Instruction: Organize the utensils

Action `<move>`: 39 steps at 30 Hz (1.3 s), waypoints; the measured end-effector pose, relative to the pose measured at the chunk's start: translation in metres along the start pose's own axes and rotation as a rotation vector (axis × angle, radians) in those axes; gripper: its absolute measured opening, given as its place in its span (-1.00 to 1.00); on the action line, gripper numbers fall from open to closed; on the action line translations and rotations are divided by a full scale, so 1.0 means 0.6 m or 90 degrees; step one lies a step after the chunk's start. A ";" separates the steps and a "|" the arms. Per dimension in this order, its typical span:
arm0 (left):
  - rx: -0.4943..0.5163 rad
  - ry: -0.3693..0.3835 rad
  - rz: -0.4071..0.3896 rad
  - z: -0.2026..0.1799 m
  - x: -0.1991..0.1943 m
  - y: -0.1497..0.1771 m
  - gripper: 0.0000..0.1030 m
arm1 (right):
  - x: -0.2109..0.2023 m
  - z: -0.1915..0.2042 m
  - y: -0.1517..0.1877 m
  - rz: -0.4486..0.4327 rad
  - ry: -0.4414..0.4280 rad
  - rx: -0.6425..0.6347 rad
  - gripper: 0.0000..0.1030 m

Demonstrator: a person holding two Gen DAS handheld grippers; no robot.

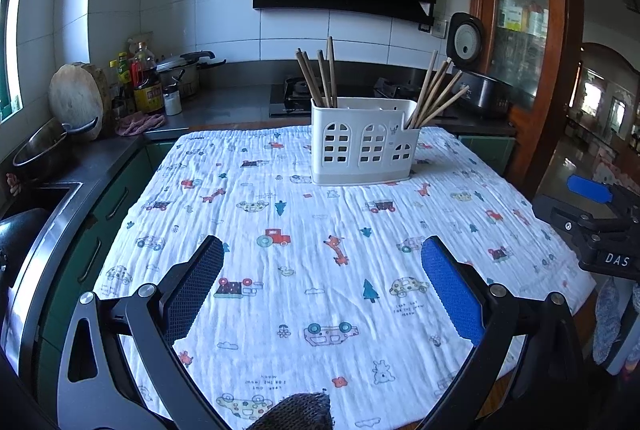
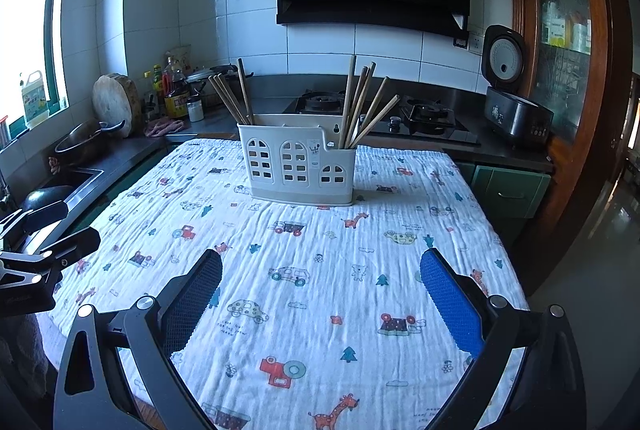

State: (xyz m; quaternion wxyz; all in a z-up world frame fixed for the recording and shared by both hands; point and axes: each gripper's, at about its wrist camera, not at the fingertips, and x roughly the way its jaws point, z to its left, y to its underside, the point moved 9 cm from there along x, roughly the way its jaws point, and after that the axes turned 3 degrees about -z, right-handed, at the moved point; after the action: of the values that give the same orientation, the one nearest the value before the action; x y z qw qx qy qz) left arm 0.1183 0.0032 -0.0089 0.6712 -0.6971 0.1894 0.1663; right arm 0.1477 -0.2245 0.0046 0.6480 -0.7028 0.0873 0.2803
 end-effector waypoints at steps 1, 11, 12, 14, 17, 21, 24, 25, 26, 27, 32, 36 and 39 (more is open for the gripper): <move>0.000 0.000 0.000 0.000 0.000 0.000 0.90 | 0.001 0.000 0.000 0.001 0.000 0.000 0.86; 0.002 0.004 0.003 -0.006 0.004 0.003 0.90 | 0.001 0.000 0.001 0.002 0.002 -0.002 0.86; 0.002 0.005 0.003 -0.005 0.003 0.002 0.90 | 0.001 0.000 0.001 0.002 0.002 -0.002 0.86; 0.002 0.005 0.005 -0.006 0.005 0.003 0.90 | 0.001 0.000 0.001 0.002 0.002 -0.002 0.86; 0.002 0.005 0.005 -0.005 0.005 0.003 0.90 | 0.001 0.000 0.000 0.003 0.003 -0.003 0.86; 0.002 0.006 0.005 -0.005 0.005 0.003 0.90 | 0.000 0.002 -0.001 0.003 0.002 -0.005 0.86; 0.002 0.006 0.005 -0.006 0.005 0.003 0.90 | 0.000 0.002 -0.002 0.003 0.002 -0.005 0.87; 0.002 0.006 0.006 -0.006 0.005 0.003 0.90 | 0.000 0.002 -0.002 0.003 0.003 -0.006 0.86; 0.002 0.006 0.005 -0.006 0.005 0.003 0.90 | 0.000 0.002 -0.002 0.003 0.004 -0.006 0.86; 0.003 0.006 0.005 -0.006 0.005 0.003 0.90 | 0.000 0.003 -0.002 0.003 0.002 -0.006 0.87; 0.003 0.011 0.006 -0.009 0.007 0.006 0.90 | 0.002 0.002 0.001 0.005 0.004 -0.006 0.86; 0.002 0.013 0.009 -0.008 0.008 0.008 0.90 | 0.003 0.002 0.002 0.007 0.004 -0.008 0.86; 0.002 0.013 0.009 -0.009 0.009 0.008 0.90 | 0.004 0.001 0.004 0.008 0.004 -0.009 0.86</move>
State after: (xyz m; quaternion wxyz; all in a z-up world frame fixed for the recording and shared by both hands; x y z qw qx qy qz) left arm 0.1202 -0.0024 -0.0156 0.6689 -0.6966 0.2015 0.1635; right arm 0.1486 -0.2236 0.0013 0.6411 -0.7075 0.0922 0.2826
